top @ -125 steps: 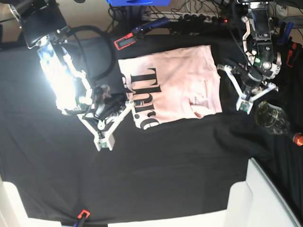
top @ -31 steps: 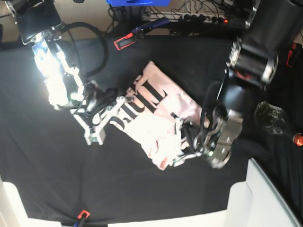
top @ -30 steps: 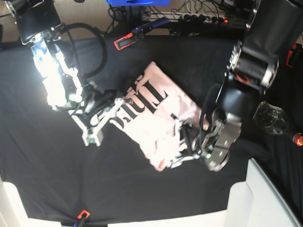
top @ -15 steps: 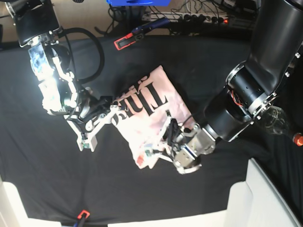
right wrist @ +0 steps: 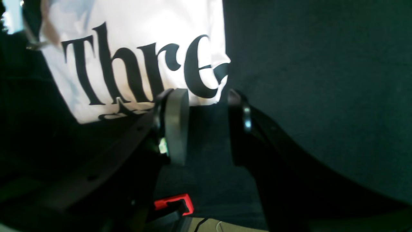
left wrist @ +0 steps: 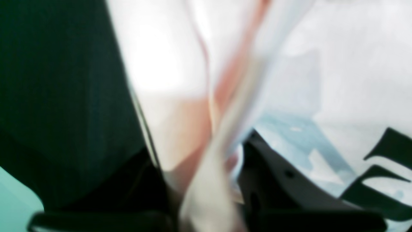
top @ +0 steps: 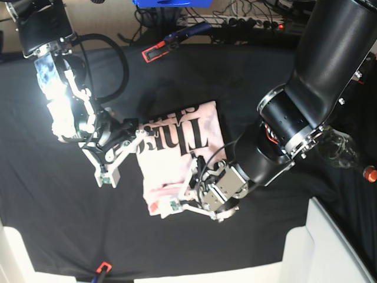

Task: Fold the T-shirt properly
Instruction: 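Lift the corner with the left gripper and fold it toward the right gripper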

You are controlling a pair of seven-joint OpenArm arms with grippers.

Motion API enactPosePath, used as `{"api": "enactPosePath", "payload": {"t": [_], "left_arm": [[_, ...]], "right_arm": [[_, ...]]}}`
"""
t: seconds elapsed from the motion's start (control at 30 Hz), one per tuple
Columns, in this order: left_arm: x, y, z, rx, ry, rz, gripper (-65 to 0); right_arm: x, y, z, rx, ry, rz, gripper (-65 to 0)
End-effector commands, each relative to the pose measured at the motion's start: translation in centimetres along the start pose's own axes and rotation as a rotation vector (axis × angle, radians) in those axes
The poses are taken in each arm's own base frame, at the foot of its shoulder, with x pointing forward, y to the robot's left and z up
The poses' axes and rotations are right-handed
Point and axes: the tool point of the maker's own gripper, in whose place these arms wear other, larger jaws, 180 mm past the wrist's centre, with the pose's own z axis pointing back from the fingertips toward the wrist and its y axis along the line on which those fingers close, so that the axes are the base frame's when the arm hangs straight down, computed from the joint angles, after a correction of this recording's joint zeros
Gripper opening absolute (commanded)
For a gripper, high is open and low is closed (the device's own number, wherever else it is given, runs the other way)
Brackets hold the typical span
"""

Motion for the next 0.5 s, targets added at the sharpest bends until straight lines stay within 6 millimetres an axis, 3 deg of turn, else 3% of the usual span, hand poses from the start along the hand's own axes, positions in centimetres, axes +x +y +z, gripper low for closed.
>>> {"api": "enactPosePath", "payload": {"t": [0.0,0.13,0.3,0.47], "left_arm": [[4.2,1.2,1.2,0.026,-0.099,-0.017,-65.0],[6.8,-0.1,1.4,0.009,-0.152,-0.034,-65.0],[8.3,-0.9,1.5,-0.002,-0.173,-0.048,-65.0],[8.6,-1.1,1.6,-0.005,-0.176,-0.049,-65.0]], "right_arm": [[1.8,0.1,0.6,0.005,-0.057,0.006,-44.5],[2.0,-1.4,0.5,-0.043,-0.057,-0.081,-44.5],[2.4,-4.3,0.7,-0.105,-0.068,-0.191,-44.5],[1.5,-5.6,-0.3,-0.135,-0.038,-0.213,-44.5]]}}
